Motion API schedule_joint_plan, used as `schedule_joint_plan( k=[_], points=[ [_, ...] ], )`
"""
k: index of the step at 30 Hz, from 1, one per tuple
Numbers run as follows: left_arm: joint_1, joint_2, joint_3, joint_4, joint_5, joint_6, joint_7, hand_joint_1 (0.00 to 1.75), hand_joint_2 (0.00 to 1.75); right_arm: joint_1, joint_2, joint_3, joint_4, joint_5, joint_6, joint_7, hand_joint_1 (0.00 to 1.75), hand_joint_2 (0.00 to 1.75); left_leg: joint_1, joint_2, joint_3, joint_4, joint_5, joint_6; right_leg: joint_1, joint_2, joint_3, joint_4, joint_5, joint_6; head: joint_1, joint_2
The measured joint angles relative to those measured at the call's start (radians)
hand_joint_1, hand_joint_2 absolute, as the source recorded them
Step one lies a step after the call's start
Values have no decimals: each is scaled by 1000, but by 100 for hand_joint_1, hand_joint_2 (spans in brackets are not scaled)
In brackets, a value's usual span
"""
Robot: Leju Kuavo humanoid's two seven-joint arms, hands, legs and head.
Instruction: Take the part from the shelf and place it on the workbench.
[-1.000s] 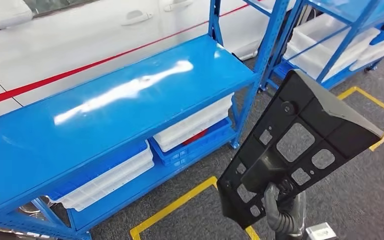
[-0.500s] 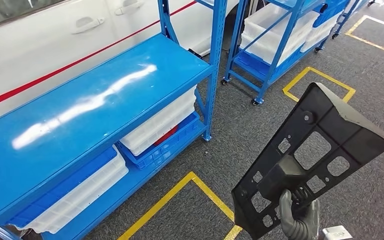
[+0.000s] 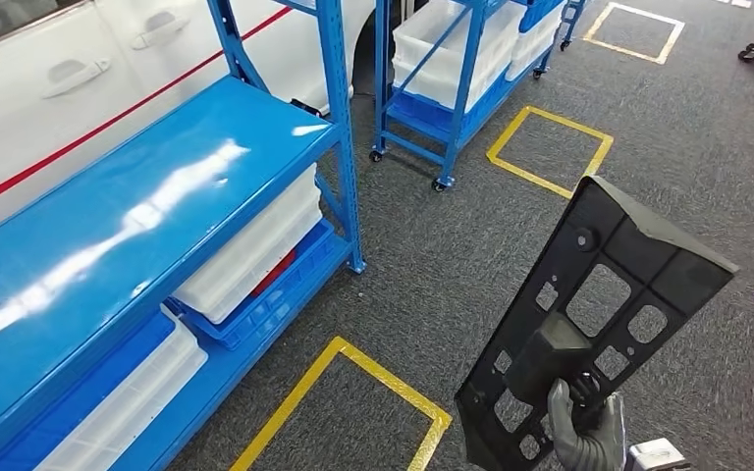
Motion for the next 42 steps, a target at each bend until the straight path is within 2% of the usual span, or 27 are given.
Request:
schedule_joint_plan(
  k=[1, 3, 5, 7, 8, 9, 10, 12, 14, 16, 18, 20, 22, 23, 24, 26, 28, 29, 31, 32, 34, 36, 37, 38, 39, 40, 42],
  points=[
    [-2, 0, 3, 0, 1, 4, 1, 0, 0, 0, -4, 6, 1, -1, -9, 0, 175, 175, 2, -1, 1, 1, -3, -6, 0, 11, -3, -1, 2, -8, 0, 0],
    [-2, 0, 7, 0, 6, 10, 3, 0, 0, -5, -14, 24, 1, -2, -27, 0, 175, 175, 9, -45, -16, 45, -40, -15, -1, 31, -9, -4, 8, -23, 0, 0],
    [2, -1, 12, 0, 11, 15, 3, 0, 0, -17, -24, 46, 2, 2, -44, 0, 175, 175, 12, -103, -73, 172, -114, -14, 3, 55, -16, -5, 14, -34, 0, 0],
    [7, 0, 18, 0, 15, 16, 3, 0, 0, -26, -29, 64, 4, 7, -51, 0, 175, 175, 10, -118, -136, 301, -160, -7, 11, 83, -22, -4, 18, -40, 0, 0],
    [8, 0, 20, 0, 16, 17, 3, 0, 0, -27, -31, 71, 6, 8, -51, 0, 175, 175, 8, -121, -147, 317, -152, -2, 14, 99, -23, -4, 19, -42, 0, 0],
    [9, 0, 23, 0, 17, 17, 3, 0, 0, -28, -32, 76, 7, 8, -52, 0, 175, 175, 6, -124, -136, 289, -123, 5, 17, 114, -22, -4, 20, -42, 0, 0],
    [9, 0, 25, 0, 18, 17, 3, 0, 0, -30, -34, 81, 8, 8, -53, 0, 175, 175, 3, -136, -110, 225, -81, 13, 19, 129, -20, -4, 21, -41, 0, 0],
    [9, 2, 29, 0, 19, 18, -1, 0, 0, -39, -37, 92, 10, 11, -60, 0, 175, 175, 1, -194, -53, 85, -13, 28, 21, 156, -20, -2, 23, -37, 0, 0],
    [10, 3, 31, 0, 23, 24, -9, 0, 0, -50, -39, 107, 12, 23, -68, 0, 175, 175, -1, -228, -34, 26, 5, 31, 17, 183, -28, 0, 28, -25, 0, 0],
    [11, 3, 35, 0, 28, 37, -16, 0, 0, -60, -39, 126, 14, 48, -68, 0, 175, 175, -2, -204, -30, 16, 10, 32, 13, 203, -36, -1, 35, -11, 0, 0],
    [12, 3, 38, 0, 30, 61, -13, 0, 0, -80, -34, 149, 22, 76, -56, 0, 175, 175, 1, -173, -24, 2, 22, 41, 17, 157, -55, 26, 17, -4, 1, 0],
    [14, 2, 41, 0, 28, 100, 6, 0, 0, -116, -23, 175, 41, 97, -28, 0, 175, 175, -1, -137, -25, -6, 28, 48, 18, 85, -106, 129, -44, 2, 2, 0],
    [17, -2, 46, -1, 10, 152, 50, 0, 0, -160, -6, 199, 73, 108, 13, 0, 175, 175, -4, -101, -28, -5, 28, 50, 12, 61, -163, 252, -94, 10, 2, 0],
    [18, -8, 49, -5, -12, 175, 81, 0, 0, -183, 3, 211, 93, 112, 36, 0, 175, 175, -5, -84, -29, -5, 28, 49, 9, 57, -170, 274, -94, 14, 2, 0],
    [18, -17, 52, -13, -42, 191, 118, 0, 0, -205, 13, 222, 117, 114, 59, 0, 175, 175, -6, -68, -28, -4, 27, 48, 7, 53, -155, 255, -75, 16, 2, 0],
    [18, -42, 61, -42, -132, 206, 198, 0, 0, -252, 33, 243, 163, 119, 95, 1, 175, 175, -6, -41, -26, -3, 24, 43, 7, 23, -76, 119, -17, 14, 2, 0],
    [16, -67, 79, -74, -232, 209, 252, 0, 0, -293, 55, 261, 198, 126, 112, 1, 175, 175, -10, -23, -24, 0, 19, 33, 15, -8, -14, 8, 13, 1, 2, 0],
    [15, -78, 91, -86, -273, 210, 264, 0, 0, -310, 66, 268, 211, 129, 117, 0, 175, 175, -12, -15, -23, 1, 18, 28, 20, -13, -5, -12, 14, -7, 2, 0],
    [12, -93, 115, -106, -328, 211, 267, 0, 0, -330, 84, 279, 232, 132, 122, 0, 175, 175, -13, -1, -19, 1, 15, 17, 23, 8, -9, -13, 17, -19, 2, 0],
    [10, -99, 126, -112, -341, 211, 264, 0, 0, -337, 91, 283, 239, 132, 126, 0, 175, 175, -11, -9, -21, 8, 8, 12, 21, 18, -10, -16, 20, -25, 1, 0],
    [11, -105, 143, -121, -348, 211, 253, 0, 0, -350, 104, 289, 250, 132, 131, 0, 175, 175, -7, -58, -46, 69, -34, 3, 16, 38, -12, -22, 27, -38, 1, 0],
    [17, -108, 156, -124, -333, 211, 230, 0, 0, -364, 116, 292, 259, 133, 133, 0, 175, 175, -3, -107, -109, 206, -105, -1, 16, 60, -17, -22, 31, -46, 1, 0],
    [19, -108, 160, -123, -316, 211, 207, 0, 0, -369, 123, 293, 263, 135, 134, 0, 175, 175, -3, -117, -141, 271, -129, -2, 17, 74, -20, -21, 32, -47, 1, 0],
    [22, -107, 161, -121, -295, 210, 180, 0, 0, -372, 130, 293, 267, 139, 134, 0, 175, 175, -2, -120, -160, 306, -133, -2, 17, 89, -21, -20, 33, -48, 1, 0],
    [24, -105, 162, -118, -275, 209, 153, 0, 0, -374, 134, 293, 271, 143, 133, 0, 175, 175, -1, -122, -159, 300, -115, -2, 17, 103, -22, -18, 33, -47, 1, 0],
    [25, -102, 162, -112, -255, 207, 125, 0, 0, -377, 140, 293, 274, 146, 133, 0, 175, 175, 1, -127, -140, 254, -80, -2, 17, 119, -22, -15, 33, -45, 1, 0],
    [25, -95, 162, -102, -226, 192, 83, 0, 0, -382, 147, 292, 276, 150, 132, 0, 175, 175, 8, -169, -79, 112, -9, -3, 17, 147, -25, -6, 31, -38, 1, 0]
  ],
)
